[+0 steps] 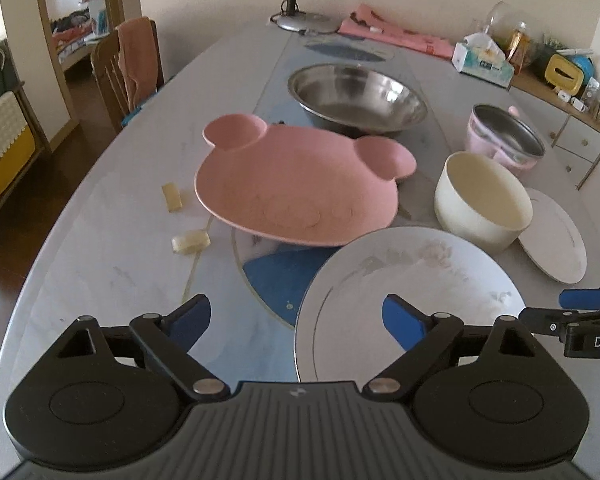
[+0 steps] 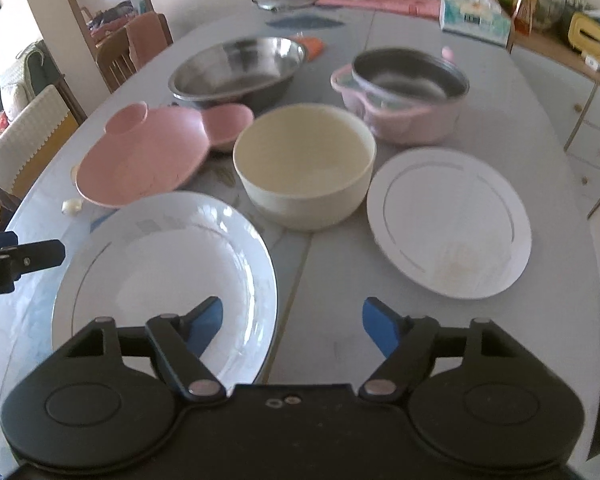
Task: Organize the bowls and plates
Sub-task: 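Reach both grippers to the large white plate rim and close them, then lift the large white plate with both grippers toward the table edge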
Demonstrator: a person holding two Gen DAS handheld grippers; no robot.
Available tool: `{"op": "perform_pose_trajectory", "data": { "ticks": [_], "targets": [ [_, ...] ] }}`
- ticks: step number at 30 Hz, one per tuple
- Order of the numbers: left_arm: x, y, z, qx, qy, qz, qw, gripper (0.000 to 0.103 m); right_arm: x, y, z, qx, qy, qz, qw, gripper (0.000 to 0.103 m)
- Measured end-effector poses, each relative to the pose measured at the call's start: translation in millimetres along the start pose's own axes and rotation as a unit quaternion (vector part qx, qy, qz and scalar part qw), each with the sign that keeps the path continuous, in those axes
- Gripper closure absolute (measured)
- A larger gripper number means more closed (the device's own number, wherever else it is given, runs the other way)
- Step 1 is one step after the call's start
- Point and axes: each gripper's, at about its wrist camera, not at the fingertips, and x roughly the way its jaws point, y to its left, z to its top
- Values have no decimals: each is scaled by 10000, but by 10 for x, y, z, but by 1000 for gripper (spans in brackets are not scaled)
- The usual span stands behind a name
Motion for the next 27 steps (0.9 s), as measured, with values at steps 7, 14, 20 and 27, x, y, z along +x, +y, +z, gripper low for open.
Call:
{"op": "perform_pose_trajectory", "data": {
  "ticks": [7,14,20,27],
  "targets": [
    [174,27,-34,-162,327,-173,9992,33,115,5,-55,90,196,138,9997,48],
    [297,86,-65,-419,651,-409,9962,51,163,-5,-47,248,299,399,9984,72],
    [357,139,-105,-607,831,-570,9931,68,211,-46,-78,438,412,469,9971,83],
    [393,155,-126,-694,946,-485,9919,87,212,-30,-90,475,416,508,9967,89]
  ]
}}
